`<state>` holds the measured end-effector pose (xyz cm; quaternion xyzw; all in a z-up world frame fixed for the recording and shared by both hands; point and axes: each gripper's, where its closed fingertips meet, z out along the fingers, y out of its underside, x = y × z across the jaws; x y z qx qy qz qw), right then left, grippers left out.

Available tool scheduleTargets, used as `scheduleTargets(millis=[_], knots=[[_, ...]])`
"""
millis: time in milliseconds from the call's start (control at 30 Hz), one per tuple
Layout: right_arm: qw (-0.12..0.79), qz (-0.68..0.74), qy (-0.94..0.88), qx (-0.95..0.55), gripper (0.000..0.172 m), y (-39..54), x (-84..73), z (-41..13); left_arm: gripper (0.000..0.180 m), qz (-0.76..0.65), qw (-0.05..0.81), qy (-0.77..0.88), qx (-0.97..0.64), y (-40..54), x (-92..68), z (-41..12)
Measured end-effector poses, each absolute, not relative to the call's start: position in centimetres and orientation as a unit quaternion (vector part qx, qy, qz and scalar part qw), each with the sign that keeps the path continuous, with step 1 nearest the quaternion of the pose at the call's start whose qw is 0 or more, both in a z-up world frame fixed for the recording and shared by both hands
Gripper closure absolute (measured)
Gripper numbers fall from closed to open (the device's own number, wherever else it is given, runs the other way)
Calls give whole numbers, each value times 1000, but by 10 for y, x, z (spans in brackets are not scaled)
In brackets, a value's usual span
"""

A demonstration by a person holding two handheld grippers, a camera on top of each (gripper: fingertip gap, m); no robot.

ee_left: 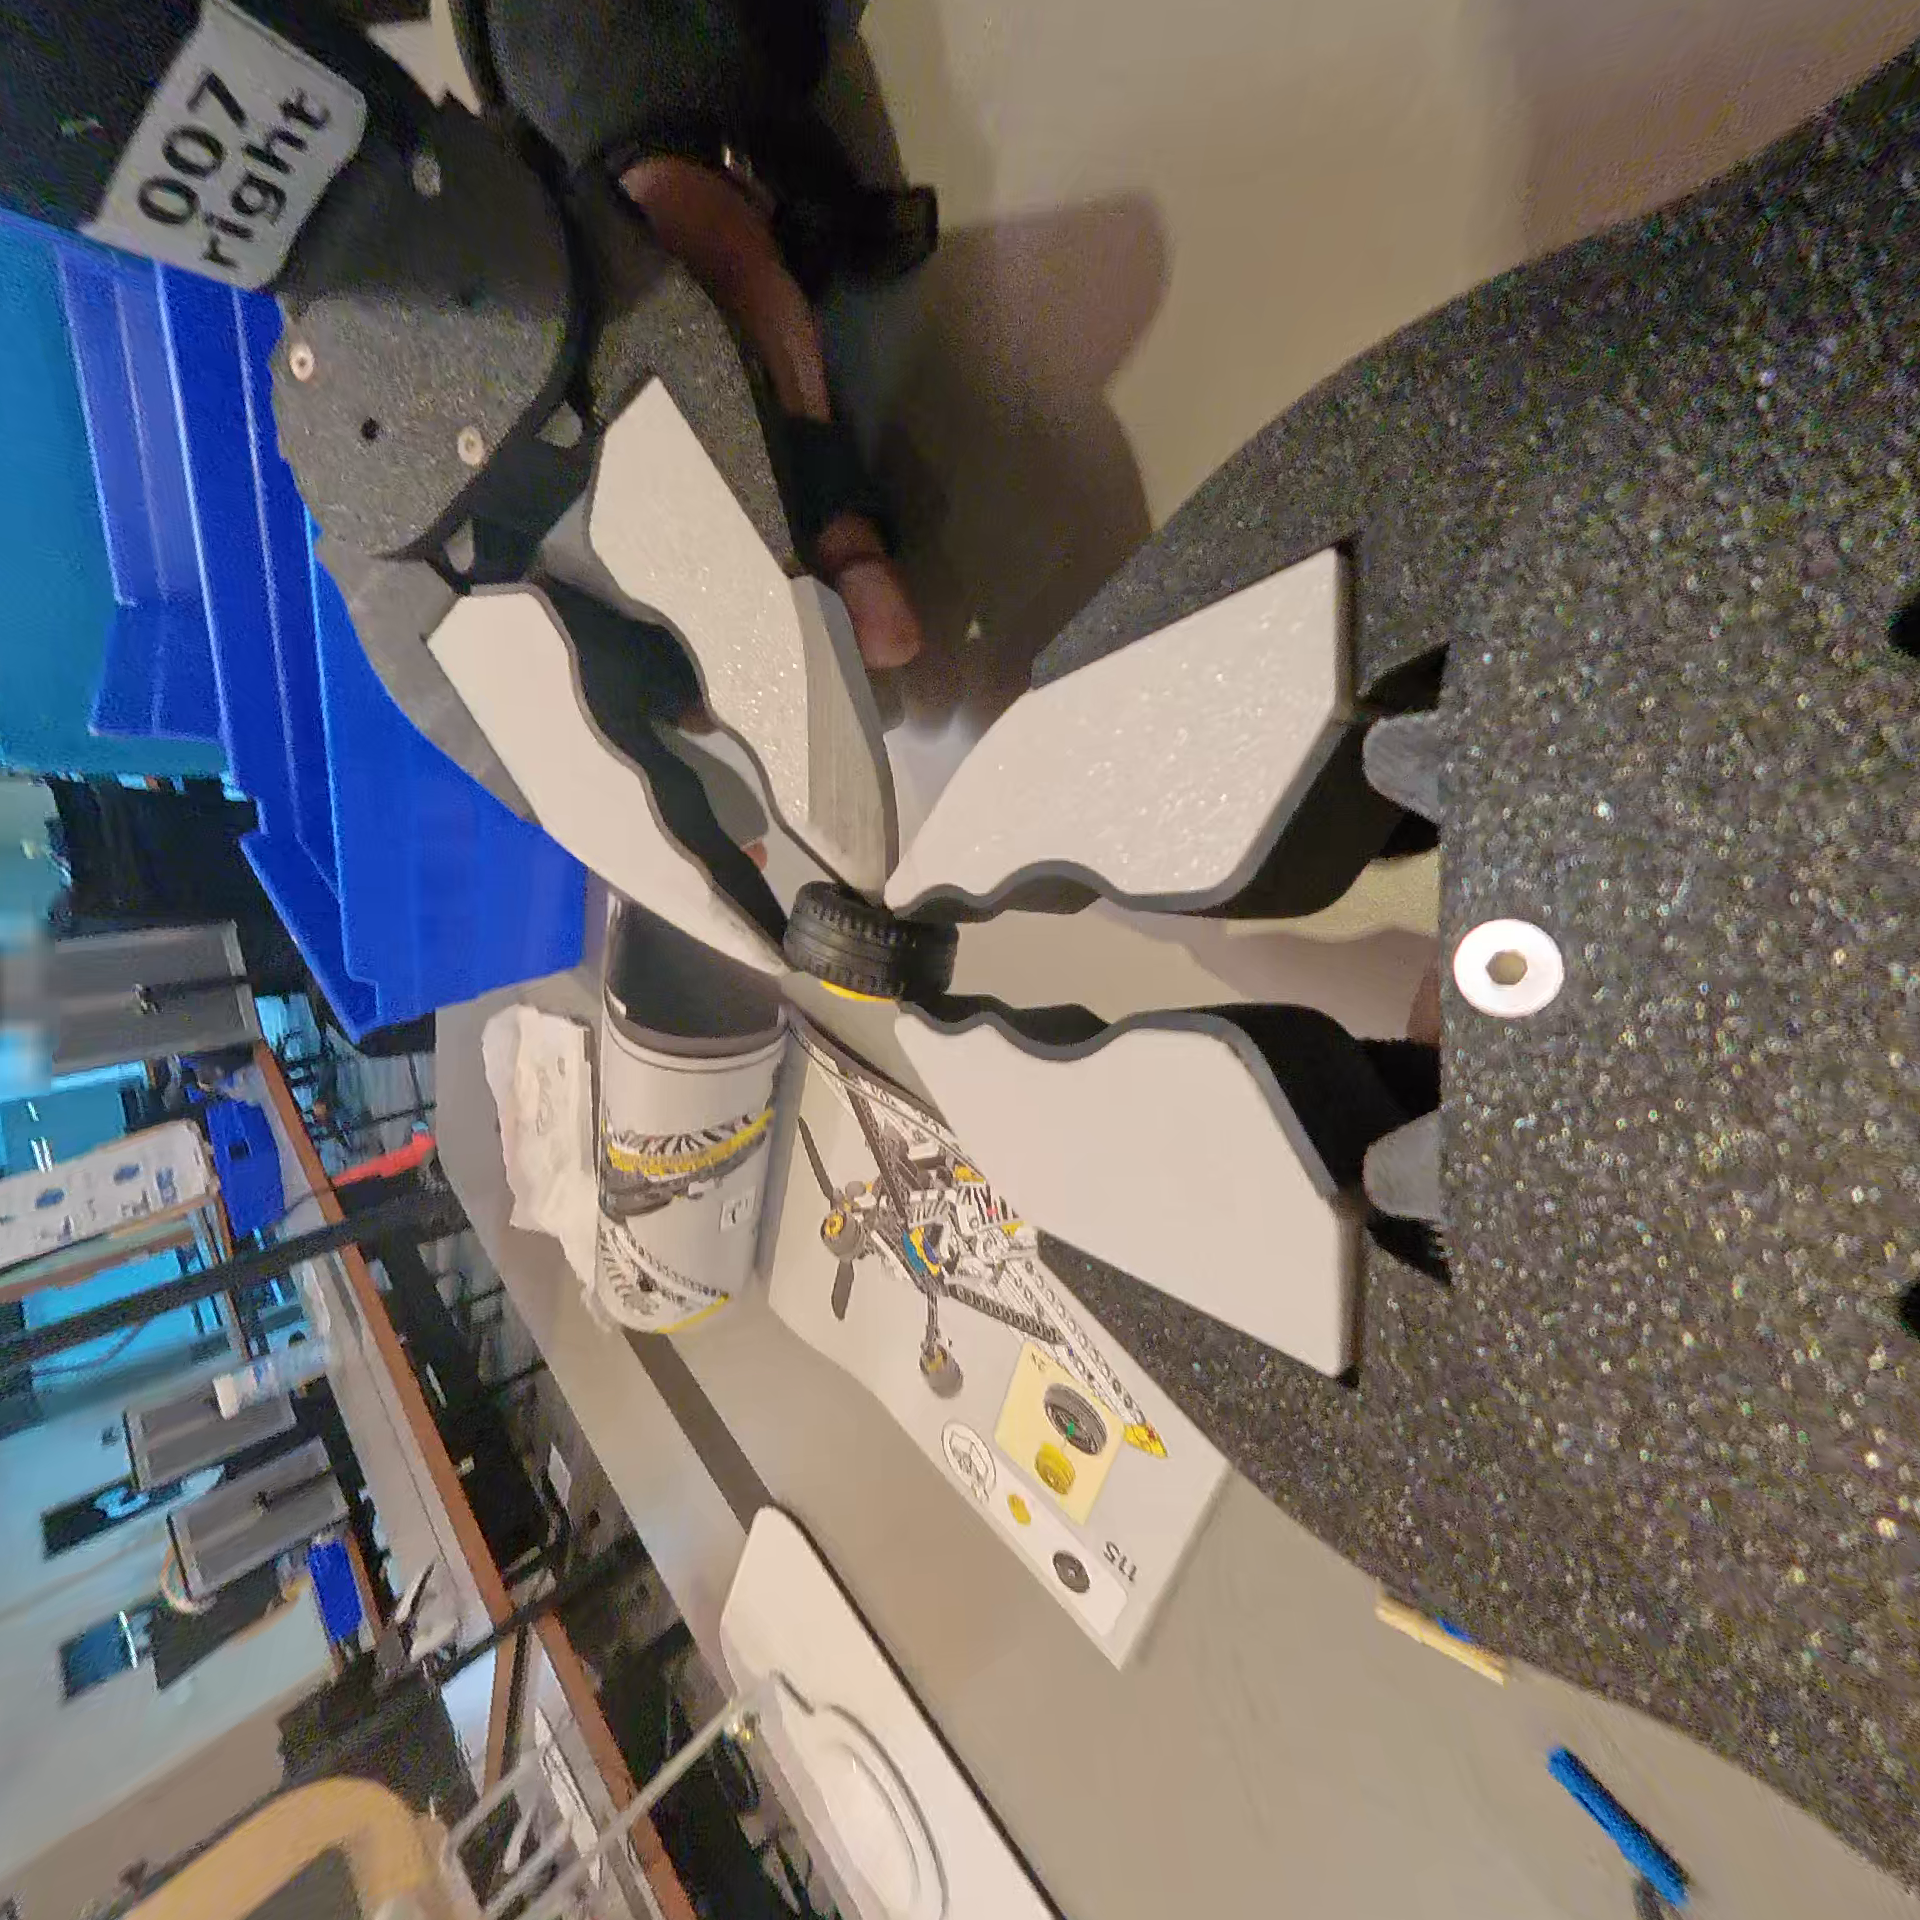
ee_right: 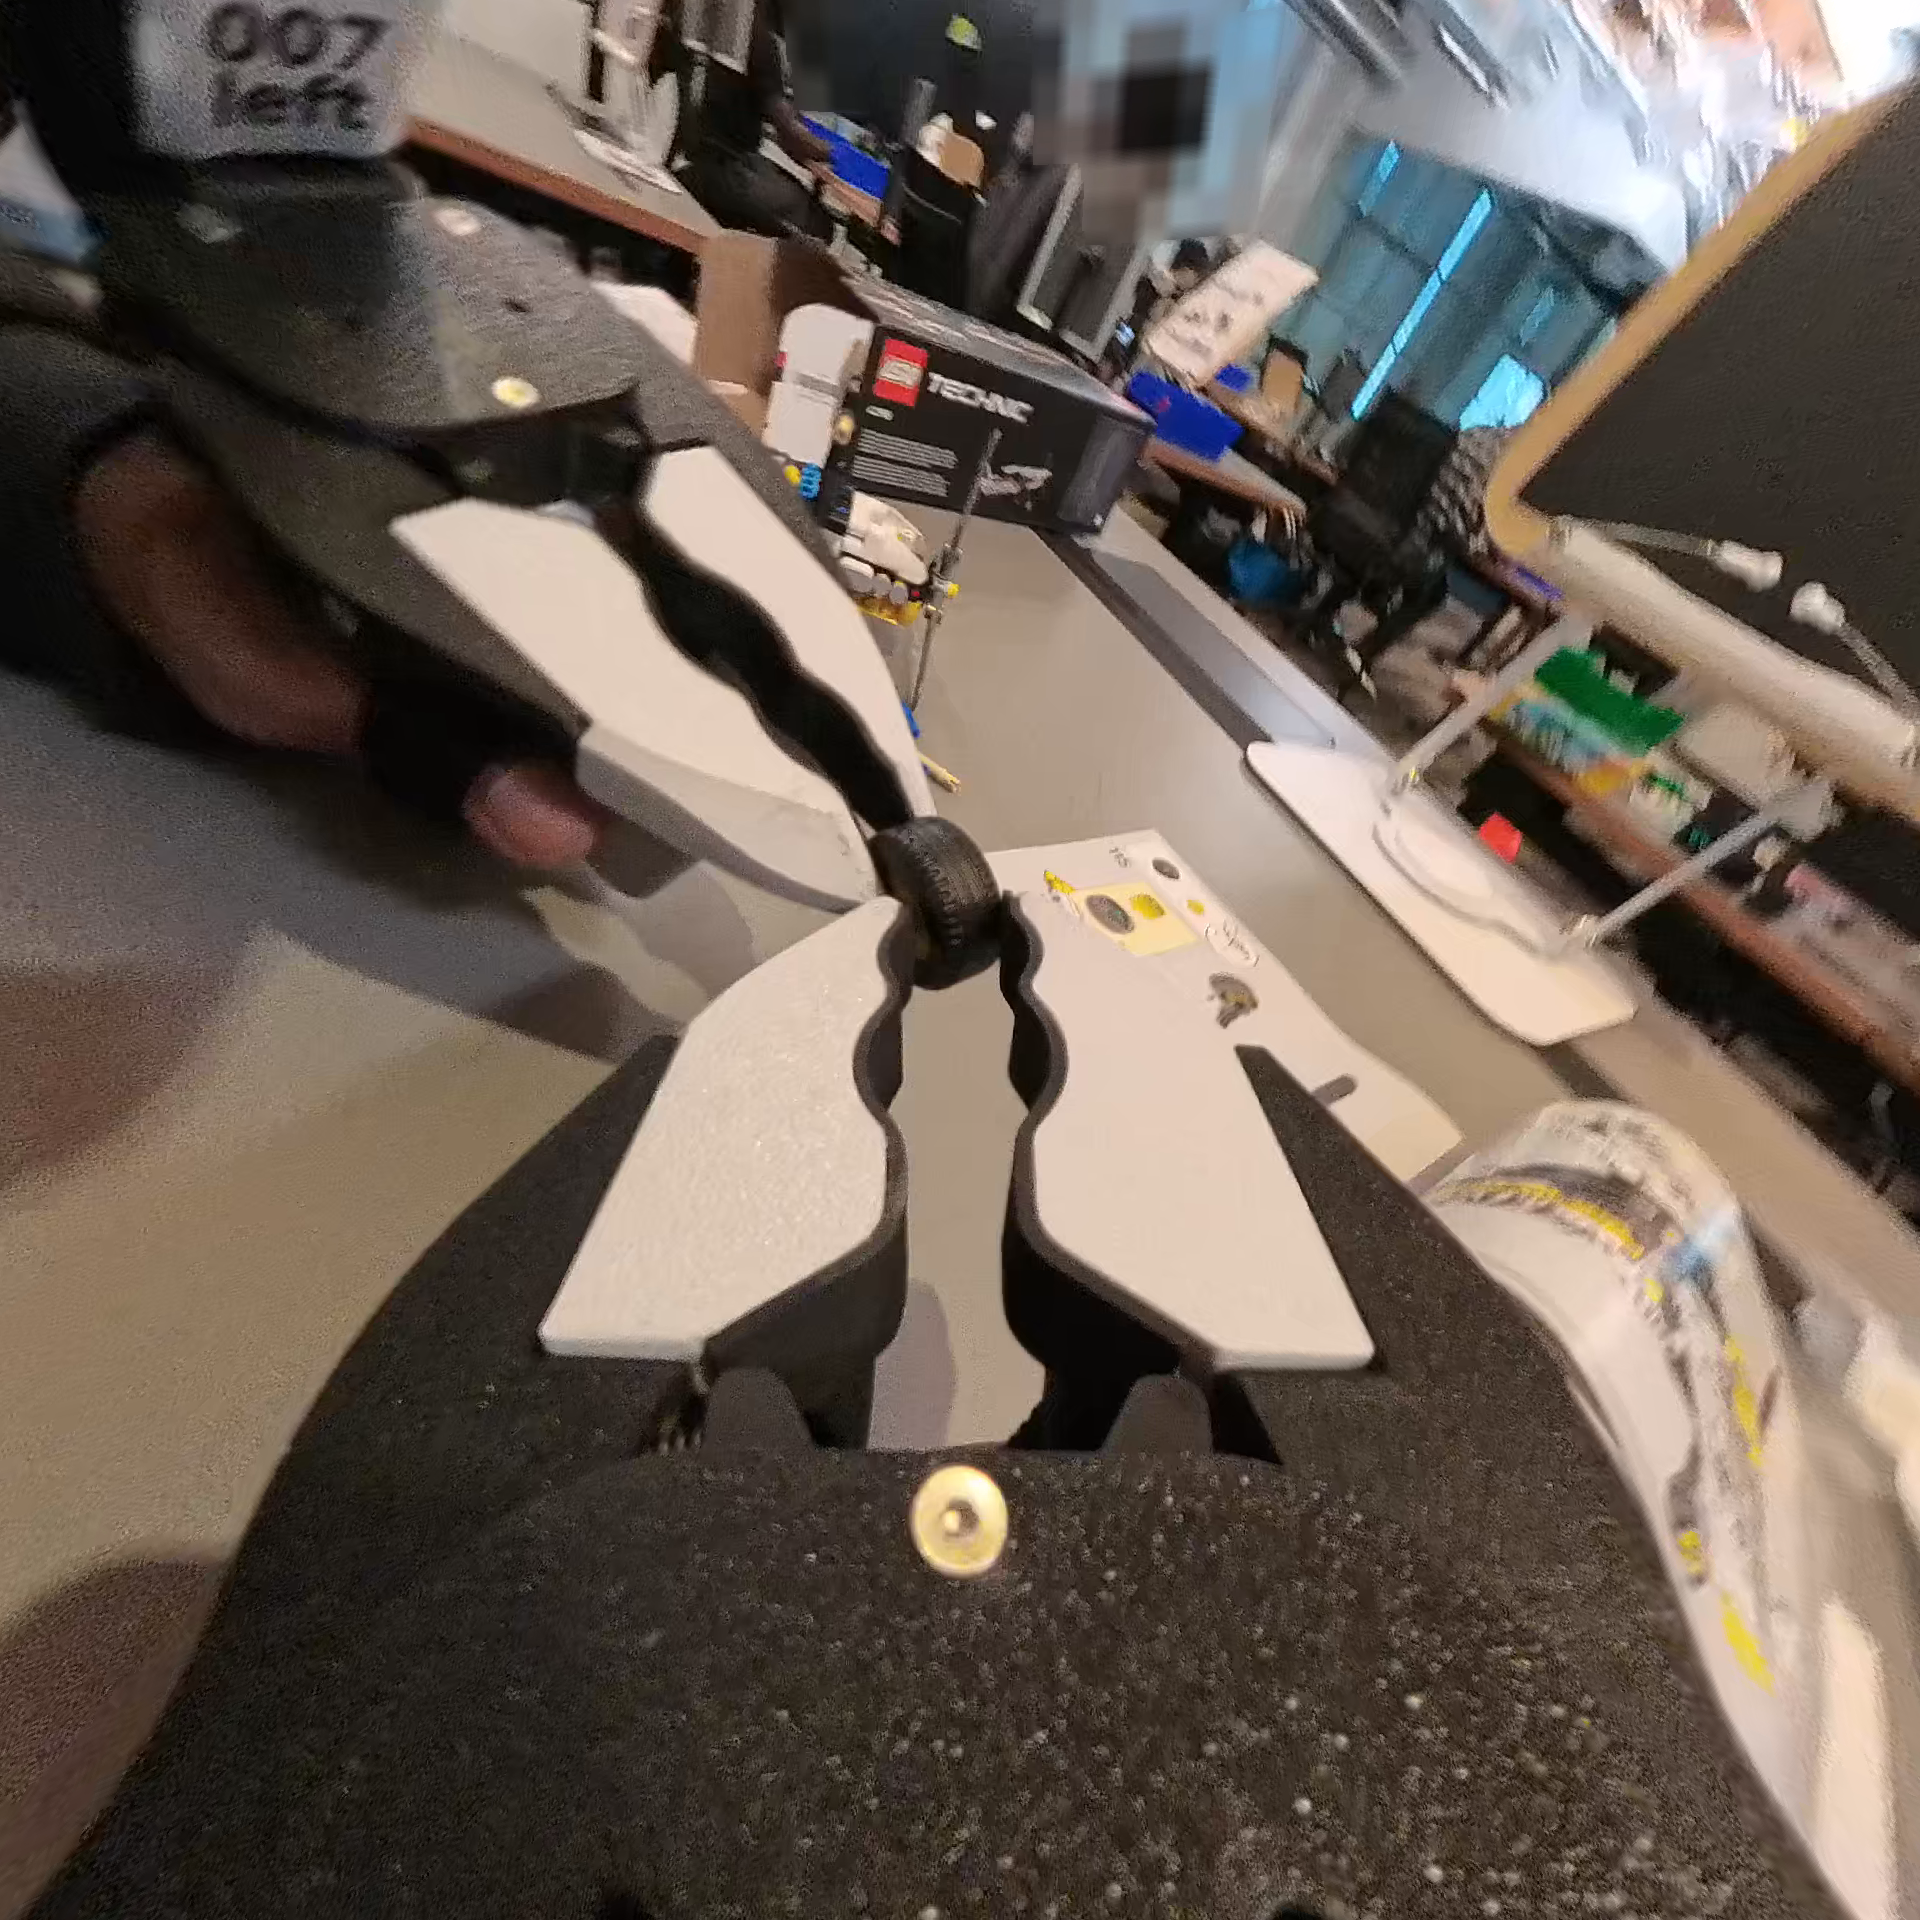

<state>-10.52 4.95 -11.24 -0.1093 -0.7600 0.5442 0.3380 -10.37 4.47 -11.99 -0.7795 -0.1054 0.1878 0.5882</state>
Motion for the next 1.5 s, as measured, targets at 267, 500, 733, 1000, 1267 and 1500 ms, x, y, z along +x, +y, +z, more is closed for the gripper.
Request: scheduleTargets(millis=[267, 500, 733, 1000, 1267, 1500], knots=[[292, 546, -778, -105, 154, 50, -105, -116, 167, 73, 616, -139, -772, 45, -103, -122], [220, 578, -773, -141, 155, 51, -103, -118, 167, 36, 620, -150, -769, 48, -100, -122], [252, 550, -772, -196, 156, 52, -108, -123, 167, 86, 601, -180, -774, 49, -104, -126], [297, 530, -760, -232, 160, 50, -111, -119, 167, 157, 574, -185, -782, 46, -109, -130], [329, 515, -750, -255, 161, 48, -113, -116, 168, 218, 560, -176, -780, 45, -112, -129], [330, 525, -732, -283, 161, 48, -114, -112, 168, 271, 553, -159, -771, 45, -114, -122]])
